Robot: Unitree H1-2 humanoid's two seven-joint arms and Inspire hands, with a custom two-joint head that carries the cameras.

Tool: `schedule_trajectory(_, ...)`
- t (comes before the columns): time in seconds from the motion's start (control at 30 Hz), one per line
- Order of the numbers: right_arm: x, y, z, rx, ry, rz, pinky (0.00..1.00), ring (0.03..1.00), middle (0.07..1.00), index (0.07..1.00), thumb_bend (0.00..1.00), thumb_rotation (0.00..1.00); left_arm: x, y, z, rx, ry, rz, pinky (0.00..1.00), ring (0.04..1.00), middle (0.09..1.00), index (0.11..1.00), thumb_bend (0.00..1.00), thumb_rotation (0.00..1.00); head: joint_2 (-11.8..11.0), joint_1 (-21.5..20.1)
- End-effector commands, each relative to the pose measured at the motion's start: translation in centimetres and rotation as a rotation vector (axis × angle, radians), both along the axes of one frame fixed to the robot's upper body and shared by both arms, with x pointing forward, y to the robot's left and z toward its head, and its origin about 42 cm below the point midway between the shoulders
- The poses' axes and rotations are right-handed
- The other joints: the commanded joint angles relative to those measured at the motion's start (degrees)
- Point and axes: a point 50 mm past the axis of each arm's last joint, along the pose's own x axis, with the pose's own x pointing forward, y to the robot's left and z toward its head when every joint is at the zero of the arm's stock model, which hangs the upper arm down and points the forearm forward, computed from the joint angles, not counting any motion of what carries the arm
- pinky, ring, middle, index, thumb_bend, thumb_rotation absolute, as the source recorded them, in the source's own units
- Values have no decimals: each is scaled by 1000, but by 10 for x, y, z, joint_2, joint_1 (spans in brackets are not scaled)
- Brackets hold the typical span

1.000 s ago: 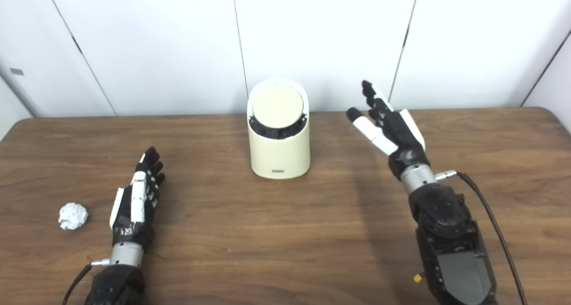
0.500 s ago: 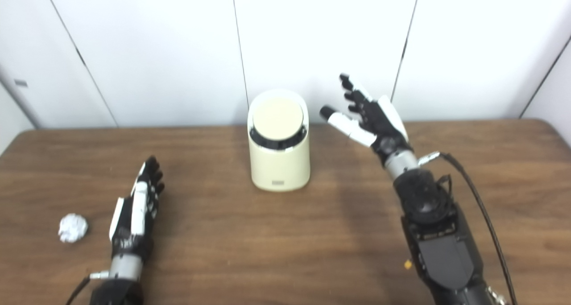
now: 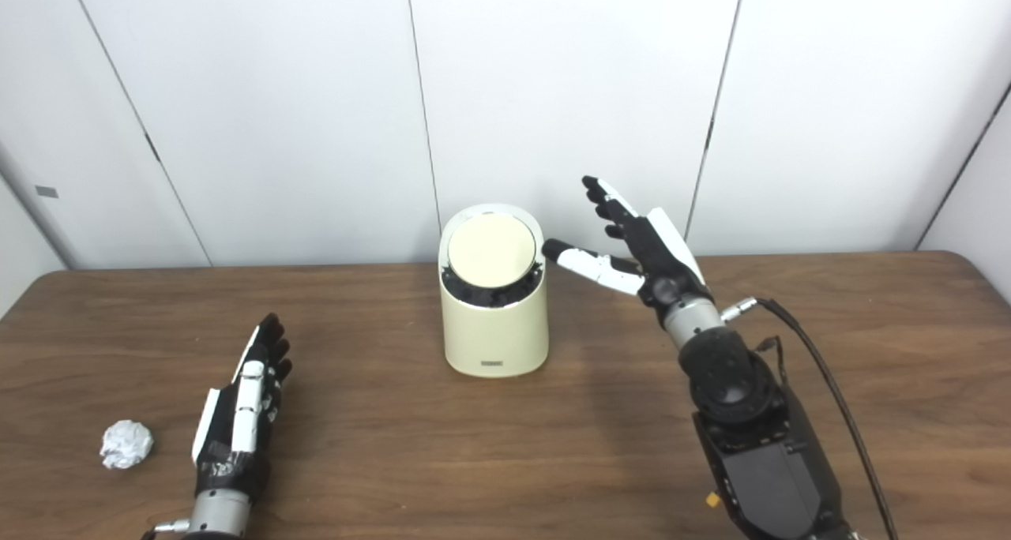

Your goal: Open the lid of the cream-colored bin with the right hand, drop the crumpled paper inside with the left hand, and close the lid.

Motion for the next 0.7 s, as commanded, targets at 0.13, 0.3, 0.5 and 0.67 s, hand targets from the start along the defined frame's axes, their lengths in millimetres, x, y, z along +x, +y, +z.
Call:
schedule_trajectory(0.13, 16, 13, 33, -36, -92, 45, 893, 943, 959, 951, 795, 572, -10, -6, -26, -18, 60, -8, 1000, 1000, 1000, 1000, 364, 922, 3, 0)
schedule_trajectory(0.3, 23, 22, 35, -69, -91, 53, 919, 959, 960, 949, 800, 512, -11, -7, -26, -19, 57, -10, 1000, 1000, 1000, 1000, 358, 915, 4, 3)
schedule_trajectory(0.5, 32, 34, 39, -113, -94, 65, 877, 937, 954, 951, 802, 525, -11, -9, -26, -20, 59, -9, 1000, 1000, 1000, 1000, 350, 906, 7, 5)
schedule_trajectory(0.67, 39, 42, 42, -121, -105, 78, 861, 933, 946, 937, 788, 503, -12, -10, -26, -30, 60, -7, 1000, 1000, 1000, 1000, 339, 907, 8, 6)
